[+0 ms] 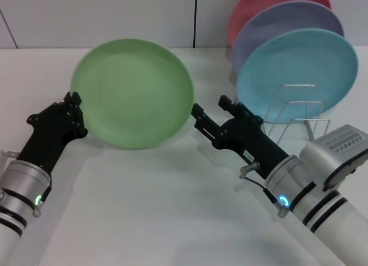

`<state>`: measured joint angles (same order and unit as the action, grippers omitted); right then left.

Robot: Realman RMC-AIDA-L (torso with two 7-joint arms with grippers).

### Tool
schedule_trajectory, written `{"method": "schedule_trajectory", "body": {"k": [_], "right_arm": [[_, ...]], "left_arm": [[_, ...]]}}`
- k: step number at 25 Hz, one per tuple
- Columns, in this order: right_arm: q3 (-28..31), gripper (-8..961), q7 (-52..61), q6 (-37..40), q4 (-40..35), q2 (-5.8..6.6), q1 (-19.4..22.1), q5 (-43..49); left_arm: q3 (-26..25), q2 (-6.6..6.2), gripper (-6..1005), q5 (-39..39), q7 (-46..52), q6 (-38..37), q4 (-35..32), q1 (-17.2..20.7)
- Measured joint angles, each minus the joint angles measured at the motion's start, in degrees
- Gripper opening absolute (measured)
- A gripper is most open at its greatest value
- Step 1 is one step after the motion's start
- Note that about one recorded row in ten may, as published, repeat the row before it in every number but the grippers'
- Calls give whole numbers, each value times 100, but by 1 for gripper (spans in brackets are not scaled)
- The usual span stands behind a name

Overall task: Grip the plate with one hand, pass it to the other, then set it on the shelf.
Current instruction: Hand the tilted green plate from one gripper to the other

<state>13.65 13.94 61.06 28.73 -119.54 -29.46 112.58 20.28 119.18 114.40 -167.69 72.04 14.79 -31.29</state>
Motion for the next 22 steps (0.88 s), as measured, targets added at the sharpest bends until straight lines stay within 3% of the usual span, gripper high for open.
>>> {"method": "schedule_trajectory", "body": {"k": [22], "right_arm": [[295,715,-10,-489,-65,26,-431,106]], "left_arm": [[-143,0,31,-7,-113,122,-38,203]]}}
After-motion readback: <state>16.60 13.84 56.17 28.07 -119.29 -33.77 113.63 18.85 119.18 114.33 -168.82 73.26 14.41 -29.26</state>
